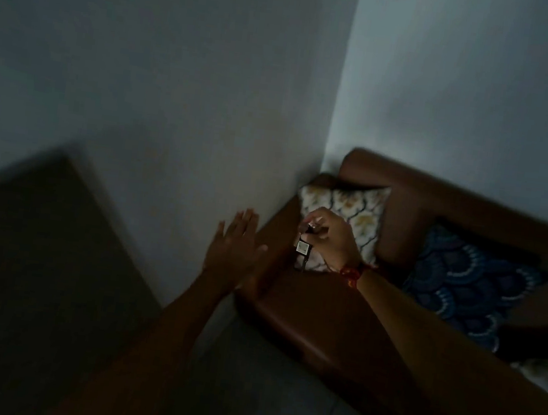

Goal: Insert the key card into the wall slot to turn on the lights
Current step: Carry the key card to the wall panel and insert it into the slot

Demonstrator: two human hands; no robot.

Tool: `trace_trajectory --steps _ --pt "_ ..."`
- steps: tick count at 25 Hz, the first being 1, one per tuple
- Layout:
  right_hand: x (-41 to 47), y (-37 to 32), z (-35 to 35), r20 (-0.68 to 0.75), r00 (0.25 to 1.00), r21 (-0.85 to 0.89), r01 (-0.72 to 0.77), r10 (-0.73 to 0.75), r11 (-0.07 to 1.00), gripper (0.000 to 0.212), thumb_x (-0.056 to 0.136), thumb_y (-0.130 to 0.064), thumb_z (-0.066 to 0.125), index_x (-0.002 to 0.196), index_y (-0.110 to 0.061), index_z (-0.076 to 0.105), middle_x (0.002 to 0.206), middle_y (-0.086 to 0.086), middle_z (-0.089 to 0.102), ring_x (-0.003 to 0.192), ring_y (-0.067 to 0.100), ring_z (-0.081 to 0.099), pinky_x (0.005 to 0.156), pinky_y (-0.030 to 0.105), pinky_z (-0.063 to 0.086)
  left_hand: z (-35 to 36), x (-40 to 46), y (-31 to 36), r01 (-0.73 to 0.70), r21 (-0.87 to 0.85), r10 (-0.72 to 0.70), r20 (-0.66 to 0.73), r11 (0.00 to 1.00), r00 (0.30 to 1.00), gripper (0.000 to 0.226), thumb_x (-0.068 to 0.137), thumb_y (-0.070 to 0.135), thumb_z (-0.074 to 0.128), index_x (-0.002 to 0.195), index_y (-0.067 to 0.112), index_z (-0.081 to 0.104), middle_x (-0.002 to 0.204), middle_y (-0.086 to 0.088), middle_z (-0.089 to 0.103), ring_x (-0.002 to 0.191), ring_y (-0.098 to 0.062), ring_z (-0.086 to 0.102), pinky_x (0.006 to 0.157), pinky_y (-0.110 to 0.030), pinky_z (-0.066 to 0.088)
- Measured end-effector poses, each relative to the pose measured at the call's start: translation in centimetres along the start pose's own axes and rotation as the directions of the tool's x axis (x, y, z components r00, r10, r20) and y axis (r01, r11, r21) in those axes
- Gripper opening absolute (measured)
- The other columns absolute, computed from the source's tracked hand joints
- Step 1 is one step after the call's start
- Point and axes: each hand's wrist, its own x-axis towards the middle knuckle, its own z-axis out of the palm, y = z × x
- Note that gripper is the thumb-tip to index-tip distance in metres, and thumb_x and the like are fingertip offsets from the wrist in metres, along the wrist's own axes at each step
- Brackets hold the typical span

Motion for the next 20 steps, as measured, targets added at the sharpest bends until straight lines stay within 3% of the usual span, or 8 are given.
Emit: trace_trajectory --steps 3,5,11,17,20 --pt "0.8 -4.8 -11.6 -0.177 0.981 -0.005 0.085 -0.085 0.996 0.027 0.074 0.011 0.073 0.1 0.005 0.067 0.098 0.025 0.073 0.087 0.026 0.066 0.08 0.037 0.051 -8.1 3.9 7.6 -0.121 0.015 0.122 -0.107 0.993 0.987 0.072 0.104 0.043 0.04 0.16 0.011 0.007 0.17 -0.009 0.003 0.158 -0.023 0.004 0.129 -0.047 0.005" --pt "0.9 -7.3 -18.8 -0.213 0.97 -0.029 0.111 -0.115 0.993 0.022 0.077 0.009 0.071 0.098 0.004 0.068 0.098 0.025 0.073 0.088 0.03 0.068 0.078 0.036 0.053 -12.5 6.2 12.8 -0.194 0.006 0.192 -0.182 0.981 0.964 0.072 0.104 0.041 0.042 0.16 0.01 0.009 0.17 -0.009 0.004 0.158 -0.023 0.006 0.128 -0.047 0.006" --pt "-1.4 -12.6 -38.1 -0.41 0.893 -0.129 0.144 -0.185 0.981 0.021 0.078 0.006 0.072 0.098 0.002 0.069 0.088 0.027 0.075 0.085 0.038 0.073 0.078 0.056 0.061 -22.5 9.2 29.9 -0.411 0.034 0.39 -0.396 0.911 0.832 0.07 0.105 0.046 0.037 0.16 0.011 0.012 0.17 -0.008 0.007 0.157 -0.025 0.008 0.128 -0.05 0.01" --pt "-7.8 -12.9 -54.0 -0.582 0.784 -0.186 0.131 -0.217 0.974 0.02 0.079 -0.003 0.076 0.097 0.001 0.07 0.084 0.028 0.075 0.079 0.038 0.074 0.076 0.054 0.062 -26.4 9.0 46.5 -0.583 0.07 0.535 -0.496 0.809 0.684 0.069 0.105 0.047 0.037 0.159 0.01 0.016 0.17 -0.009 0.011 0.157 -0.025 0.009 0.128 -0.049 0.011" --pt "-11.4 -11.2 -60.0 -0.634 0.751 -0.199 0.073 -0.185 0.977 0.021 0.077 0.003 0.074 0.098 0.001 0.07 0.089 0.029 0.073 0.083 0.041 0.072 0.078 0.052 0.062 -25.6 8.8 54.0 -0.642 0.111 0.606 -0.48 0.759 0.634 0.07 0.105 0.048 0.036 0.159 0.009 0.016 0.169 -0.01 0.011 0.157 -0.025 0.009 0.128 -0.05 0.011"
